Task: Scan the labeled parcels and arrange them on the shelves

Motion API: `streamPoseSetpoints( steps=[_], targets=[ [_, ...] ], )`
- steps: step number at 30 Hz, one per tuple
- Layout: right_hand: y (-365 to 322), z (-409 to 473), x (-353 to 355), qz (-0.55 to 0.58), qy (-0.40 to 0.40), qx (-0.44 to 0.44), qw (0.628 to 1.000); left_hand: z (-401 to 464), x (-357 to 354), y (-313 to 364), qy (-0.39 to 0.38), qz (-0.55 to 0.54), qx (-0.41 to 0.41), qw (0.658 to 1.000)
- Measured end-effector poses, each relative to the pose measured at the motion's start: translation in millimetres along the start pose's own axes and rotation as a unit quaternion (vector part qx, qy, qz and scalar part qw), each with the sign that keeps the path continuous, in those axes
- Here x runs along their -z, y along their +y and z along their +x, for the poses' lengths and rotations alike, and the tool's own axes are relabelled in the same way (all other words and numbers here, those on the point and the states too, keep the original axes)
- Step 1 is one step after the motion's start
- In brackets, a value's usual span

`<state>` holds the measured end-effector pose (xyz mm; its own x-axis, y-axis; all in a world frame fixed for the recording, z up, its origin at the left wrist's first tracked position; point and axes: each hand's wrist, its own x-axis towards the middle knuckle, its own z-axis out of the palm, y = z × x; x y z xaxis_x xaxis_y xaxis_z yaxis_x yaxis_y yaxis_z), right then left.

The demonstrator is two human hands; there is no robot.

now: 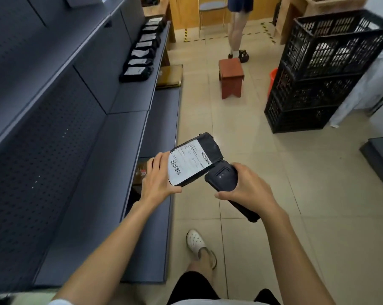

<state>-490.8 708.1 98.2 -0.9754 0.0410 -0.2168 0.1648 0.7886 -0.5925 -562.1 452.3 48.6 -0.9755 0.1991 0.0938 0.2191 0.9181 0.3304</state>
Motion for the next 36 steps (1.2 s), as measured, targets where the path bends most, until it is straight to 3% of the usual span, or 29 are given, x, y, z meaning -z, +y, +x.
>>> streamPoseSetpoints(
  steps=[18,26,33,36],
  targets=[
    [-78,428,76,-0.017,-0.021,0.034,0.999,420,-11,-85,0.022,-0.003,0.050,0.999],
    [-94,632,90,-0.044,-0.109,0.113,0.987,543,-41,-135,0.030,-0.016,0.210,0.977],
    [-134,809,105,-0.098,-0.190,0.211,0.954,637,-52,-160,0.074,0.000,0.391,0.917],
    [-148,843,103,-0.118,-0.200,0.240,0.943,650,-56,-161,0.079,0.002,0.403,0.912]
  ],
)
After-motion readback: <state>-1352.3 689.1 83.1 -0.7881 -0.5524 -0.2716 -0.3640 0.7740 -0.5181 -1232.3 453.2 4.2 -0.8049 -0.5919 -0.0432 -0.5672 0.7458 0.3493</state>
